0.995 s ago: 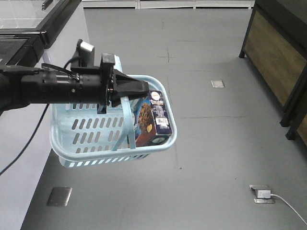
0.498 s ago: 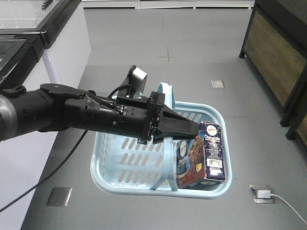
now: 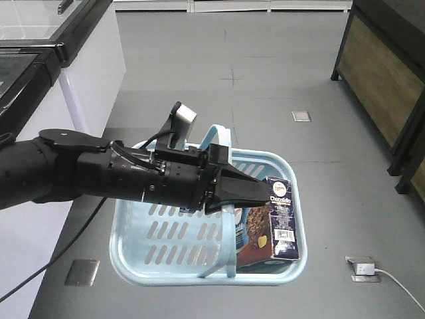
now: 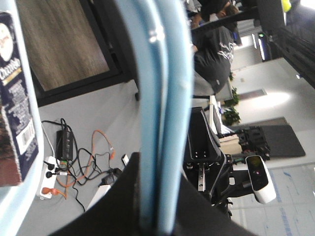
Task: Left arm holds basket, right arm returns cookies
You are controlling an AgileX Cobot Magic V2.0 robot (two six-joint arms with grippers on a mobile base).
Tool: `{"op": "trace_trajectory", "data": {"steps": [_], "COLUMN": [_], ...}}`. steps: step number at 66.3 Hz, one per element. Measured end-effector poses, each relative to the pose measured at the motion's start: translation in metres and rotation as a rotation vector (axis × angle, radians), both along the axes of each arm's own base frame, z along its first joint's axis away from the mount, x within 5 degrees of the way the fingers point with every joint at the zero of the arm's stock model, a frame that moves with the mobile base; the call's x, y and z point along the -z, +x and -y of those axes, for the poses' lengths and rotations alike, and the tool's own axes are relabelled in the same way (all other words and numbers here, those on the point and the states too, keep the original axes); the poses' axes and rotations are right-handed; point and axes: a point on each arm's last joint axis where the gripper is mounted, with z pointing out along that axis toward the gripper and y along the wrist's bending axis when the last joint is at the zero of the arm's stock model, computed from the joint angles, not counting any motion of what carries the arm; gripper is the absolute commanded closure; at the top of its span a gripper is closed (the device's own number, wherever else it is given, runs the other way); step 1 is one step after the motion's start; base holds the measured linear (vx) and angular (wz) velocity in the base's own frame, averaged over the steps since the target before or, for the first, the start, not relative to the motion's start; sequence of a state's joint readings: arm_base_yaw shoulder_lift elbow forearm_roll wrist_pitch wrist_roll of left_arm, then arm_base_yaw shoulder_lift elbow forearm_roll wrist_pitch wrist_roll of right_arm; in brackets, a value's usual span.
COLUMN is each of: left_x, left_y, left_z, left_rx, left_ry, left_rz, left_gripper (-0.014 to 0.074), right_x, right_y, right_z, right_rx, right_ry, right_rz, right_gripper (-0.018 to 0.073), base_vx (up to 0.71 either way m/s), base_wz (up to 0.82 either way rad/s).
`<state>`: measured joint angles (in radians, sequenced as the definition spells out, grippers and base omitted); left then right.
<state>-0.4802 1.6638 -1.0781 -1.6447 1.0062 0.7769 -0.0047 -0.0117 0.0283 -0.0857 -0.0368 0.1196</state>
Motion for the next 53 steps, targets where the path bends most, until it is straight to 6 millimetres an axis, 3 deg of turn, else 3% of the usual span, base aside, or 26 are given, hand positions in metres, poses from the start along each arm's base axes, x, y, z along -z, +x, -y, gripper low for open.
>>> {"op": "trace_trajectory", "data": {"steps": [21,53], "left_x": [-0.021,-0.025], "left_y": [-0.015,-0.019], "left_z": [-0.006,-0.007], "left_rx": [0.024,0.054], "left_ry": [-0.041,-0.06], "left_rz": [0.044,0.047], "left_gripper": [0.0599,0.0599], "right_x": [0.0,0.0], "right_y": [0.0,0.0], "right_z": [0.0,0.0], "right_rx": [0.0,0.0], "right_ry": [0.0,0.0], "right_rz": [0.0,0.0], "right_gripper": [0.057,0.057], "base_vx": [0.0,0.0], "base_wz": [0.0,0.0]}}
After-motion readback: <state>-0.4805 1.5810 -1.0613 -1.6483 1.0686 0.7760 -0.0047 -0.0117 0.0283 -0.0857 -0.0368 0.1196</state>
